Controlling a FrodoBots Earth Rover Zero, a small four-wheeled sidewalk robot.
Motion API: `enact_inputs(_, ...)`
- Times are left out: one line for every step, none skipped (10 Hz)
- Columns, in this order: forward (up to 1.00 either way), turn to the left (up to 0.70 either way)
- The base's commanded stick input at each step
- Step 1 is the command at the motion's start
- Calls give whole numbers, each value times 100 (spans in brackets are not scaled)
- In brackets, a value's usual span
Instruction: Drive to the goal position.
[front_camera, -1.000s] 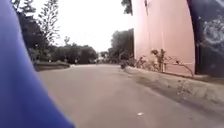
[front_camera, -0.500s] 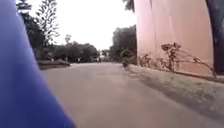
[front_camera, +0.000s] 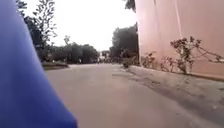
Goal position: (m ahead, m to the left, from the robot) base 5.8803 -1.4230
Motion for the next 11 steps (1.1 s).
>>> enact_inputs(100, 0)
enact_inputs(100, 0)
enact_inputs(100, 0)
enact_inputs(100, 0)
enact_inputs(100, 0)
enact_inputs(100, 0)
enact_inputs(100, 0)
enact_inputs(100, 0)
enact_inputs(100, 0)
enact_inputs(100, 0)
enact_inputs(100, 0)
